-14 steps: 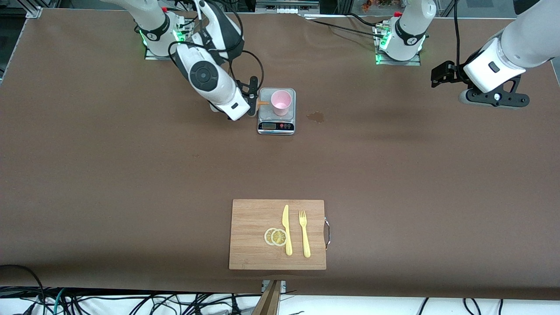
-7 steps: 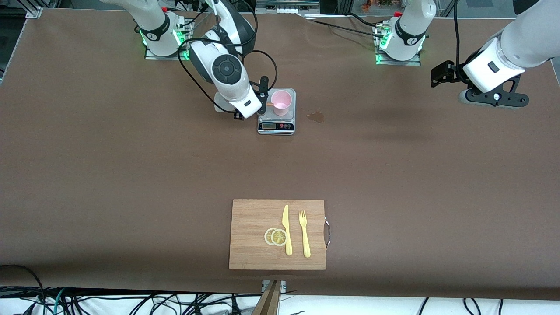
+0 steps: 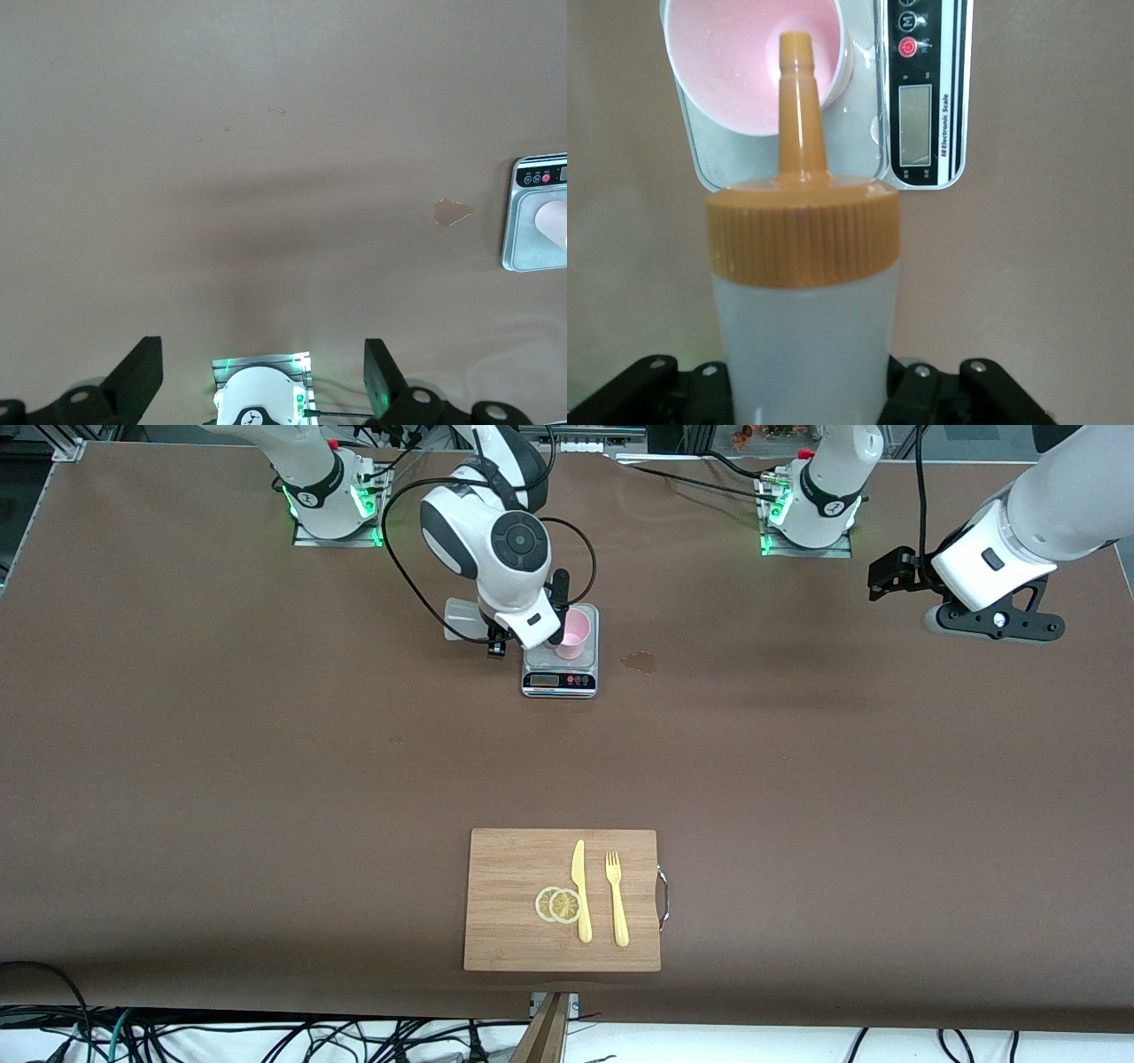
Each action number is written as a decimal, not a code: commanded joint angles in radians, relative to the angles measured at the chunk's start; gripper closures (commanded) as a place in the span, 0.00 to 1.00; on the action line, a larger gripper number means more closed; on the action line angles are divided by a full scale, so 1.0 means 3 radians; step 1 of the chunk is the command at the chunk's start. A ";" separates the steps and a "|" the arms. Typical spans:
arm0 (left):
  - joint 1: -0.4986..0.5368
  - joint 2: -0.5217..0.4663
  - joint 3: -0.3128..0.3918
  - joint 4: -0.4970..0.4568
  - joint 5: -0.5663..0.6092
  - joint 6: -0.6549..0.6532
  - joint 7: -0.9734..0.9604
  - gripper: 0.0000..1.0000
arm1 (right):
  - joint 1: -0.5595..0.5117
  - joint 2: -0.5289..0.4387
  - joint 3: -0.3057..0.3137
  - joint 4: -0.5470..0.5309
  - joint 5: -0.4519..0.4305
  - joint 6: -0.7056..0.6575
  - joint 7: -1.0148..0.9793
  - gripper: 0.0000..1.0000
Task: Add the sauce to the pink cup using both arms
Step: 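Tilt the sauce bottle nozzle down into the pink cup with the right gripper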
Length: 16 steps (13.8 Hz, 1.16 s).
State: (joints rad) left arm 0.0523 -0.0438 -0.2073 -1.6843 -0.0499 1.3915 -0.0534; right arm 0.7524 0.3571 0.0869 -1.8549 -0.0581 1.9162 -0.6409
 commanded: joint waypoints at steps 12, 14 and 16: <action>-0.0006 0.0023 -0.0009 0.0087 0.0064 -0.0103 -0.0006 0.00 | 0.0284 0.0292 -0.0019 0.0497 -0.0532 -0.0512 0.0372 1.00; -0.0006 0.0018 -0.0004 0.0087 0.0064 -0.0103 -0.0006 0.00 | 0.0330 0.0359 -0.0019 0.0604 -0.0584 -0.0609 0.0393 1.00; -0.0006 0.0023 0.0001 0.0087 0.0064 -0.0103 -0.0006 0.00 | 0.0355 0.0390 -0.0024 0.0650 -0.0619 -0.0670 0.0398 1.00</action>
State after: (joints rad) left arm 0.0523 -0.0438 -0.2069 -1.6840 -0.0499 1.3850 -0.0535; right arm 0.8412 0.4511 0.0868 -1.7114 -0.2182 1.7627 -0.5389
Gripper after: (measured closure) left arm 0.000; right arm 0.749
